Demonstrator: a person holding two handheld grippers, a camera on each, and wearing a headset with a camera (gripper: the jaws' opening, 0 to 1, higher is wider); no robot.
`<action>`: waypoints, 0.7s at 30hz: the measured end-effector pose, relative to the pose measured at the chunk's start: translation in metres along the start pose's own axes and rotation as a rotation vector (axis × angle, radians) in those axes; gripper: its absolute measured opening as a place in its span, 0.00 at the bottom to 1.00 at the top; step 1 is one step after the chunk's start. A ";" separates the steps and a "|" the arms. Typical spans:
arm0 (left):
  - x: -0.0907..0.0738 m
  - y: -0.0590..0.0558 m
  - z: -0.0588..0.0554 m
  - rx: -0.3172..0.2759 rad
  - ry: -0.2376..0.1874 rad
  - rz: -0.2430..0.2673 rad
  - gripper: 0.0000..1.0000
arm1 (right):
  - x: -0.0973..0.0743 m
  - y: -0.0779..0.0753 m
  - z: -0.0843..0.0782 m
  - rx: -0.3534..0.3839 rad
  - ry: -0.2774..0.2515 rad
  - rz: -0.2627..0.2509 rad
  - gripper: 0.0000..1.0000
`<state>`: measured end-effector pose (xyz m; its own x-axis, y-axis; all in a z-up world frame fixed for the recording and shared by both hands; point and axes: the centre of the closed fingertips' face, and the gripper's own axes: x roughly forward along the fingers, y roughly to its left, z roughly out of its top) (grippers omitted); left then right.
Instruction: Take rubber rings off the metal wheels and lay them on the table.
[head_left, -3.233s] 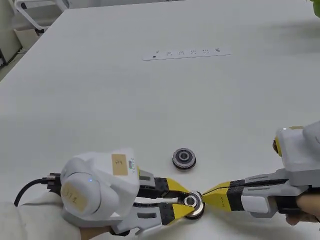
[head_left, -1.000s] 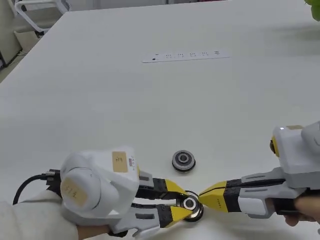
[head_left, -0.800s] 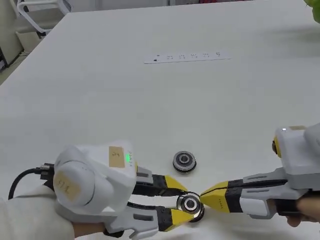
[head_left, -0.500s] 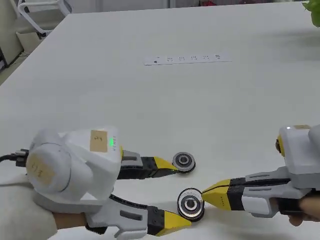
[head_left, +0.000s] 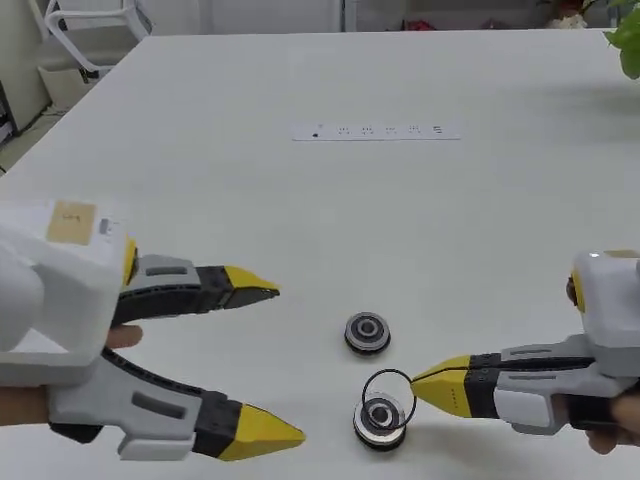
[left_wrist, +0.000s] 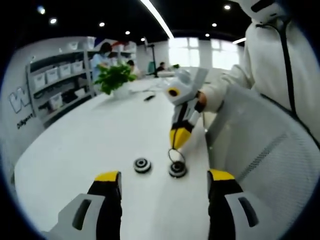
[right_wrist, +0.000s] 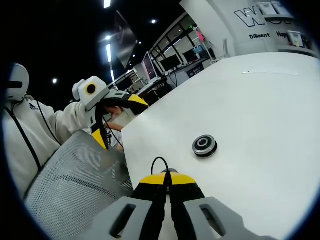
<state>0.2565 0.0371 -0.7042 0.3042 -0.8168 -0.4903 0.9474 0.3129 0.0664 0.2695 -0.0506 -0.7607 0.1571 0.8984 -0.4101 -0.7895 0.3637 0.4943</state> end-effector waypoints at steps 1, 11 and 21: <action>-0.004 0.002 0.000 -0.002 -0.003 0.011 0.72 | -0.001 0.000 0.001 -0.009 0.003 -0.006 0.00; -0.045 0.012 0.002 -0.015 -0.040 0.121 0.87 | -0.006 0.010 0.009 -0.044 0.017 -0.006 0.00; -0.066 0.004 -0.009 -0.093 -0.077 0.181 0.97 | -0.010 0.017 0.018 -0.061 0.023 0.002 0.00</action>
<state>0.2390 0.0969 -0.6794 0.4783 -0.7770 -0.4093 0.8647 0.4981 0.0649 0.2648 -0.0491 -0.7340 0.1421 0.8932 -0.4267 -0.8248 0.3452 0.4478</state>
